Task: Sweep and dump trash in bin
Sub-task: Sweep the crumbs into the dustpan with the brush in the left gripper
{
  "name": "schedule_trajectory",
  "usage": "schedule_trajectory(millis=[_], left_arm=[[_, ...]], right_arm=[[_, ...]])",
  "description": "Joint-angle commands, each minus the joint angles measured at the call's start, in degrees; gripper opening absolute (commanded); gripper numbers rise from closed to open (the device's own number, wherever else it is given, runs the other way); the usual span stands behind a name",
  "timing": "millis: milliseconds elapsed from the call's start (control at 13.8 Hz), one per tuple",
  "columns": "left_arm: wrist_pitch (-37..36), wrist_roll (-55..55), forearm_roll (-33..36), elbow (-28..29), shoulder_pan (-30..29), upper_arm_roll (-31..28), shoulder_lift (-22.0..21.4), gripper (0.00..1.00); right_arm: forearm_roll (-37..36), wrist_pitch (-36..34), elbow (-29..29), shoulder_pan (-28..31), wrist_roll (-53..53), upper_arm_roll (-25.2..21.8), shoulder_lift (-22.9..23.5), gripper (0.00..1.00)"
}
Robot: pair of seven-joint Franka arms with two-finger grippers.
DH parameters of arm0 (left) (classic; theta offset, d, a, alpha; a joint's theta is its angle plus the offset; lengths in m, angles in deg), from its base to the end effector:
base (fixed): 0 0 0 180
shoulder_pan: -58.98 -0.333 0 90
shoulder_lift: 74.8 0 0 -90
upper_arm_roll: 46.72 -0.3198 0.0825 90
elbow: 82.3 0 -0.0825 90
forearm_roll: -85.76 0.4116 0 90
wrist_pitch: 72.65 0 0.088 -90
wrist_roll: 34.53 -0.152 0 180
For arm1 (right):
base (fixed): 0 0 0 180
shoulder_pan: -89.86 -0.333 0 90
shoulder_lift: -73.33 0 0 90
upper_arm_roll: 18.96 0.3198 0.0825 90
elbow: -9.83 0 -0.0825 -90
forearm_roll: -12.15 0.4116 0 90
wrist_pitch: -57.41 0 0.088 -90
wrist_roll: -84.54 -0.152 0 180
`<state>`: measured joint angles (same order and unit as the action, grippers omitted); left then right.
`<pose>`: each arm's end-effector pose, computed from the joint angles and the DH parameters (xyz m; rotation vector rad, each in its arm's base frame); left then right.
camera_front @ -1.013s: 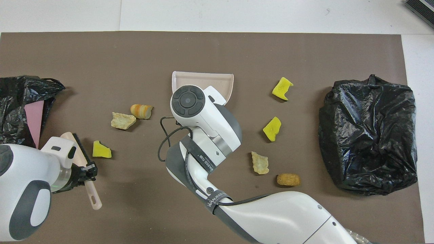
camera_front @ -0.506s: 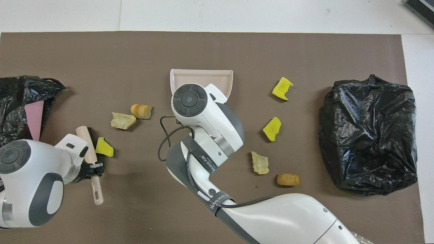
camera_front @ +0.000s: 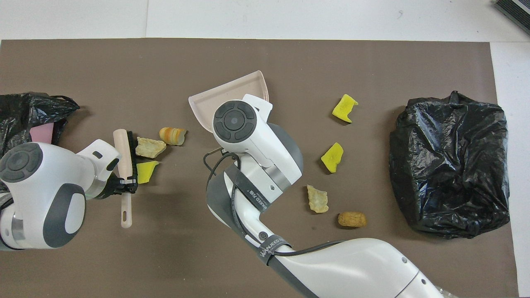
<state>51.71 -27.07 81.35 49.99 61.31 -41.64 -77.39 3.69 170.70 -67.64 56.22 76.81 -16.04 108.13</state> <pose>0.5060 -0.0715 0.2973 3.0920 0.0736 -0.1546 0.6182 0.4312 0.3195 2.9332 0.8291 0.0881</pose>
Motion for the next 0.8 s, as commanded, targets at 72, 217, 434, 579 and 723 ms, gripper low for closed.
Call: schedule_trajectory(millis=[72, 217, 434, 579, 723], left_arm=[[0.3, -7.2, -0.9, -0.8, -2.8, -0.7, 0.7, 0.00], [1.2, -6.4, -0.9, -0.8, -1.8, -0.5, 2.0, 0.00], [1.2, -5.3, -2.7, -0.8, 0.9, -0.2, 2.1, 0.00], [1.3, -2.9, -3.0, -0.7, 3.3, -0.2, 2.0, 0.00], [1.6, -0.1, -3.6, -0.7, 5.0, -0.2, 2.0, 0.00]], right_arm=[[-2.3, -0.7, -1.9, 2.1, 14.5, 0.3, -1.6, 0.00], [-4.6, -1.4, -2.0, 2.8, 22.9, 0.3, -1.7, 0.00], [-6.0, -1.4, -3.2, 4.2, 34.2, 0.4, -1.8, 0.00], [-6.0, -1.4, -3.3, 4.6, 39.3, 0.4, -1.7, 0.00], [-6.0, -1.3, -3.4, 4.7, 43.4, 0.5, -1.8, 0.00]])
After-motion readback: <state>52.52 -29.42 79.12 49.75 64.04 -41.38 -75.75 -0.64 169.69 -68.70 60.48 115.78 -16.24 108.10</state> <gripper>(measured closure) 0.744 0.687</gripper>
